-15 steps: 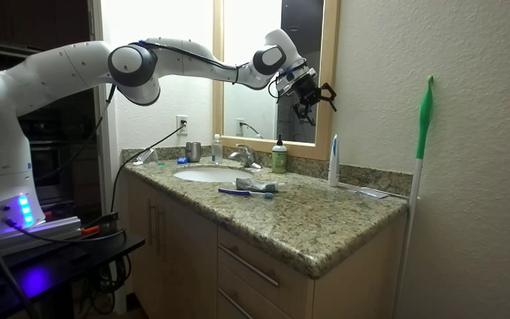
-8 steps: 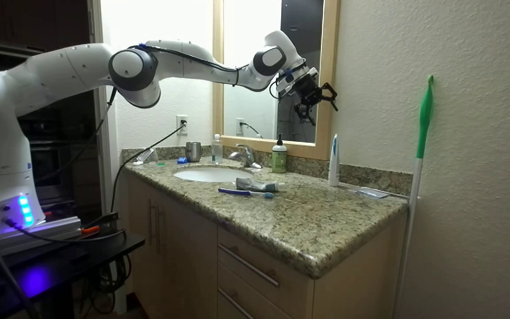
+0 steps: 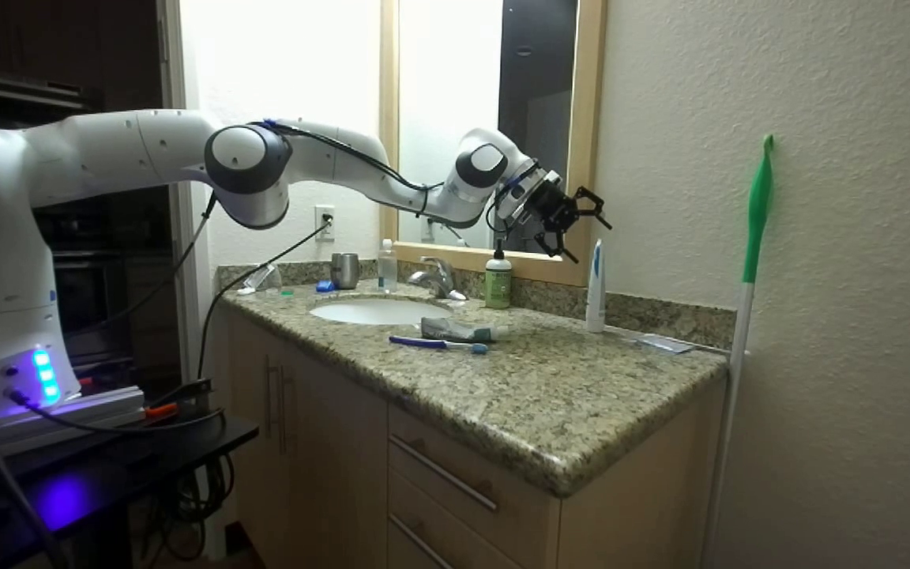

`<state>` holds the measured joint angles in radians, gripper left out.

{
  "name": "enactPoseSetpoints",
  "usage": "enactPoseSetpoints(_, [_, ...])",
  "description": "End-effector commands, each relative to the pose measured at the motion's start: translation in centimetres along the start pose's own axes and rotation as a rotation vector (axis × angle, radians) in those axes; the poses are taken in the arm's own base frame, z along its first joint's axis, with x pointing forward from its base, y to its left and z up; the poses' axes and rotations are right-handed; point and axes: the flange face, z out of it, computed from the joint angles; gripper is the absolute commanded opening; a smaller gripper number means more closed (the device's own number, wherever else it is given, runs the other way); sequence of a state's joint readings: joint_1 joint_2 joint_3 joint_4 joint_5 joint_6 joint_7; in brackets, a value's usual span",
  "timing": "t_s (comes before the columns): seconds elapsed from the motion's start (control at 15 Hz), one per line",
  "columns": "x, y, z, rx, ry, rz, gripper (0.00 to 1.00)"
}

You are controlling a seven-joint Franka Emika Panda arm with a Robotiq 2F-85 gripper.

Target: Move the squeeze bottle slightly down on the counter

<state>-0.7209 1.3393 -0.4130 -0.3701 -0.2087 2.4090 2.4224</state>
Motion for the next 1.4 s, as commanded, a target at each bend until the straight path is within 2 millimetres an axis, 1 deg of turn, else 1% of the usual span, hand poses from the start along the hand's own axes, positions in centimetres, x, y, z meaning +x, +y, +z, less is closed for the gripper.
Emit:
enactPoseSetpoints(0.0, [0.0,0.2,0.2,-0.003,0.002,-0.004,1.0])
enactPoseSetpoints(0.2, [0.0,0.1,0.1,-0.021,0.009,-0.004,1.0])
enactPoseSetpoints(0.33, [0.4,0.7,0.7,-0.061,0.028,0.005,1.0])
enactPoseSetpoints(0.4, [0.1,0.5,0.4,-0.024,0.014,-0.003,1.0])
enactPoseSetpoints(0.6, [0.4,0.8,0.6,-0.035,0.023,-0.002,1.0])
enactPoseSetpoints(0.8, [-1.2,1.1,-0.4,-0.147,-0.07,-0.059,1.0])
enactPoseSetpoints(0.87, [-0.6,1.2,0.3,-0.077,-0.029,-0.036,1.0])
enactPoseSetpoints(1.0, [-1.0,1.4,0.1,-0.083,-0.039,-0.042,1.0])
enactPoseSetpoints(1.27, [-0.7,1.3,0.2,-0.081,-0.035,-0.041,1.0])
enactPoseSetpoints(1.33, [-0.7,1.3,0.3,-0.097,-0.034,-0.035,0.75])
